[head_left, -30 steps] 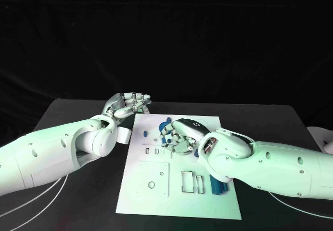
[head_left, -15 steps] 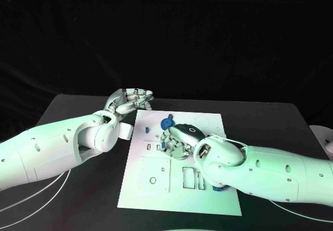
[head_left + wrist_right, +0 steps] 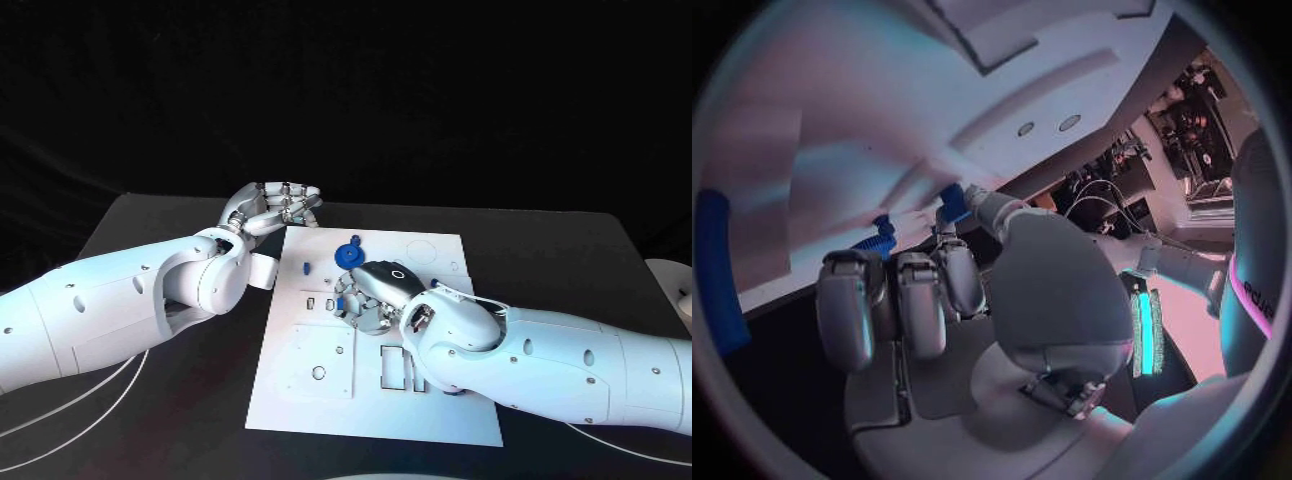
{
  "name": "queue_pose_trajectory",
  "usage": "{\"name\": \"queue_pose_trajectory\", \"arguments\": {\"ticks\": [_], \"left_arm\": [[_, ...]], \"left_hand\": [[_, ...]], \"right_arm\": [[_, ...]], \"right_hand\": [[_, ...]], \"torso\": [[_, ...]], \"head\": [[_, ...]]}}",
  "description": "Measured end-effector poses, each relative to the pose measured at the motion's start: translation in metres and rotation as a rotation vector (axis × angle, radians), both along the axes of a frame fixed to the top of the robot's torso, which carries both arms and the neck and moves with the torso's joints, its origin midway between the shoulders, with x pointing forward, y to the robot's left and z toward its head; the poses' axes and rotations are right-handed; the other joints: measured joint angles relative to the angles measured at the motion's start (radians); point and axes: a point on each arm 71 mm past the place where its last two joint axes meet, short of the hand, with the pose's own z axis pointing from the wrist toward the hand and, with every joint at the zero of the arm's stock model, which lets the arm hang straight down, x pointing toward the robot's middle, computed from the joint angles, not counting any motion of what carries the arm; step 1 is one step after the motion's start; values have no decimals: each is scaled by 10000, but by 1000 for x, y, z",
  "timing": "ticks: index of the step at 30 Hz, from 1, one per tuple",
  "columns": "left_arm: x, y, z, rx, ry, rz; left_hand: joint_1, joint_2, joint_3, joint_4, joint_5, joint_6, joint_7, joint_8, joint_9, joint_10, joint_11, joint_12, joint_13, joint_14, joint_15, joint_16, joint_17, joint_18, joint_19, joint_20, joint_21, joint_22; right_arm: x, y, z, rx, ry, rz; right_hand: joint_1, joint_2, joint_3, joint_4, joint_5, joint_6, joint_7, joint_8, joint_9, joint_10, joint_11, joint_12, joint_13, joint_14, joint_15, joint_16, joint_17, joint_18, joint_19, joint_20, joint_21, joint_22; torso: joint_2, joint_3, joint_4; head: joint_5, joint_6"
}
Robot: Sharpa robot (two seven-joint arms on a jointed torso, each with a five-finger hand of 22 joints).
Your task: Assemble the parts on the task board
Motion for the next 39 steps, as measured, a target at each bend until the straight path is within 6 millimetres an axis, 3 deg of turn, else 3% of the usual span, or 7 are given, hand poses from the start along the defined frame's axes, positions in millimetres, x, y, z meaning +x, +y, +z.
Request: {"name": "queue_pose_trajectory", "arguments": {"ticks": [1,12,13,20,28,36,39], "left_arm": [[0,0,0,1,1,3],[0,2,0,14,22,26],[0,3,0,15,24,27],[0,3,0,15,34,23],[0,4,0,23,48,34],[0,4,0,28,65,33],[0,5,-1,32,73,39]], "left_hand": [[0,0,0,0,0,0,0,0,0,0,0,0,0,0,0,0,0,0,0,0,0,0],[0,0,0,0,0,0,0,0,-2,0,0,0,-1,0,0,0,-10,0,0,0,0,0],[0,0,0,0,0,0,0,0,-2,0,0,0,0,0,0,0,-10,0,0,0,0,0],[0,0,0,0,0,0,0,0,-3,0,0,0,0,0,0,0,-9,-1,0,0,0,0],[0,0,0,0,0,0,0,0,-3,0,0,0,-1,0,0,0,-9,-1,0,0,0,0],[0,0,0,0,0,0,0,0,10,0,0,0,0,0,0,0,-18,0,0,0,0,0],[0,0,0,0,0,0,0,0,10,0,0,0,-1,0,0,0,-18,-1,0,0,0,0]], "right_arm": [[0,0,0,0,-22,-5],[1,0,-2,69,-237,8],[2,0,-2,72,-250,10],[3,1,-3,97,-307,41],[3,1,-3,95,-331,58],[3,0,-3,98,-338,88],[3,1,-3,101,-338,100]], "right_hand": [[0,0,0,0,0,0,-1,-1,345,0,0,0,0,0,0,0,0,1,0,0,0,0],[-24,-25,19,39,-18,-14,-16,-30,350,36,-37,0,-1,0,0,0,0,0,0,0,0,-2],[-54,-55,-12,69,-19,-13,-17,-31,728,36,-37,0,-1,0,1,0,0,0,0,1,0,-2],[-95,-97,4,109,-19,-13,-18,-52,767,36,-36,0,-1,-1,1,0,0,0,0,1,0,-3],[-199,-206,-42,155,-19,-106,37,-90,1361,-21,21,-50,-1,-1,1,0,8,0,0,1,-68,-3],[-206,-375,-90,207,-12,-228,128,-206,1295,-109,109,-156,-1,-1,1,-1,7,0,0,1,-152,-4],[-289,-507,-166,334,-212,-341,168,-298,1221,-163,163,-212,-1,-39,39,-1,7,0,0,1,-223,-5]], "torso": [[0,0,0],[6,0,-2],[6,0,-2],[6,-1,-2],[6,-6,-5],[6,-7,0],[6,-7,4]], "head": [[3,-1],[12,-35],[12,-36],[12,-44],[12,-59],[16,-60],[13,-60]]}}
